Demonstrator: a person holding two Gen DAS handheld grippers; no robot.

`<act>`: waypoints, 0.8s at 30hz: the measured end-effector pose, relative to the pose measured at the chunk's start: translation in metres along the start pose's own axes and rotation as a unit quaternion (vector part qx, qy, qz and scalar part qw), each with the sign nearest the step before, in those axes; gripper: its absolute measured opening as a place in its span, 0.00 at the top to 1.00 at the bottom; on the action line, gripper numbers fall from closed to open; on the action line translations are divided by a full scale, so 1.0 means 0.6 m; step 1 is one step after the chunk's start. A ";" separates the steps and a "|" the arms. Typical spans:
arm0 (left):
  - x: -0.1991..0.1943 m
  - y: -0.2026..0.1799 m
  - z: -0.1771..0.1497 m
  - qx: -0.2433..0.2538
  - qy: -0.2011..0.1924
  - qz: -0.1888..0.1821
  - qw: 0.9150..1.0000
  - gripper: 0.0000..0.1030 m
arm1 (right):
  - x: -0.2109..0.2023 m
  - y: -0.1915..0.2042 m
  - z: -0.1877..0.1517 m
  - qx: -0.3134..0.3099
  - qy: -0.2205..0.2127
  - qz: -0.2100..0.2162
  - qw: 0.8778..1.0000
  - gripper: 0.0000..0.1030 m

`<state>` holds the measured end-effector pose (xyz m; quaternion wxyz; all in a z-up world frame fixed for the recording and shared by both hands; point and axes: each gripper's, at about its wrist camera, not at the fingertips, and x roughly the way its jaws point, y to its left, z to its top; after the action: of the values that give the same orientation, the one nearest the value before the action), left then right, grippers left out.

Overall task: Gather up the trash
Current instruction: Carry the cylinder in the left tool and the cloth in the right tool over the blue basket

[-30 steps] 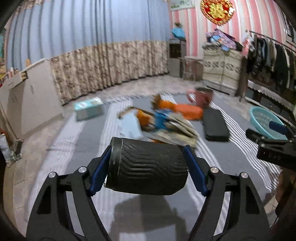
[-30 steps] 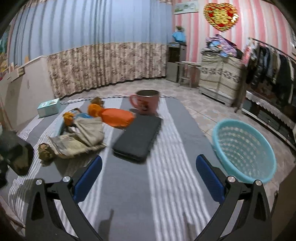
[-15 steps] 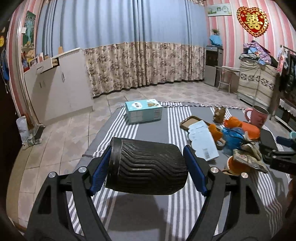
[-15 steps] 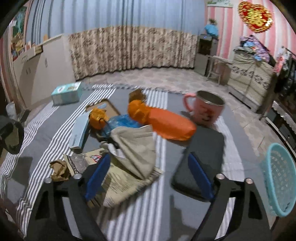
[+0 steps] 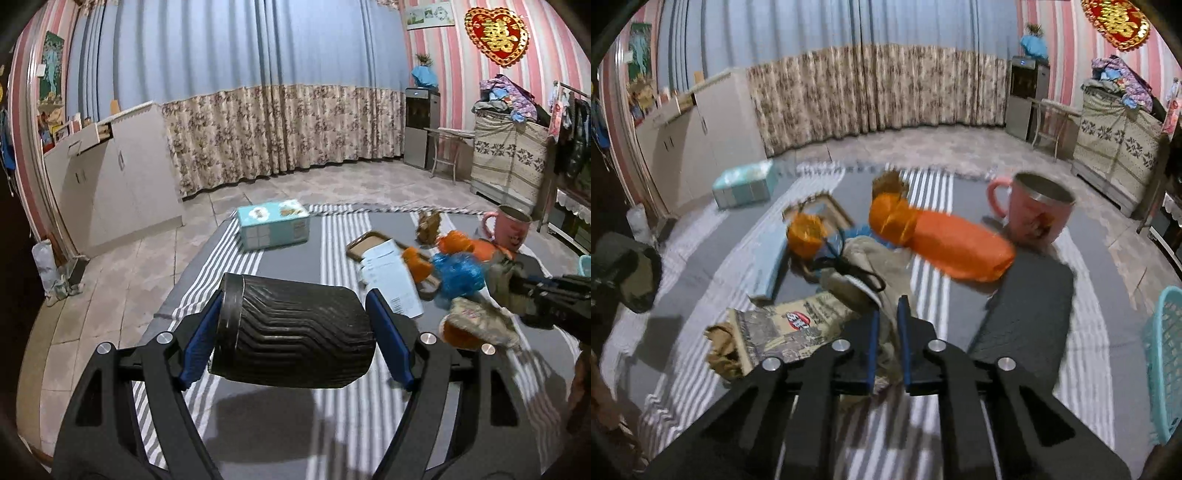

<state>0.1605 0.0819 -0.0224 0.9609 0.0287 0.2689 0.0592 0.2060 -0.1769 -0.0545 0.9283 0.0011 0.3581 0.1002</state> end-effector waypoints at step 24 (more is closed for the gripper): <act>-0.129 -0.378 0.035 0.065 -0.049 -0.153 0.985 0.27 | -0.266 -0.376 -0.112 0.122 -0.058 -0.126 0.983 0.93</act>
<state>0.1281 -0.1534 0.0156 0.9666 0.0523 0.2263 -0.1079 0.0878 -0.4325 -0.0150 0.9457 0.0751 0.3101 -0.0621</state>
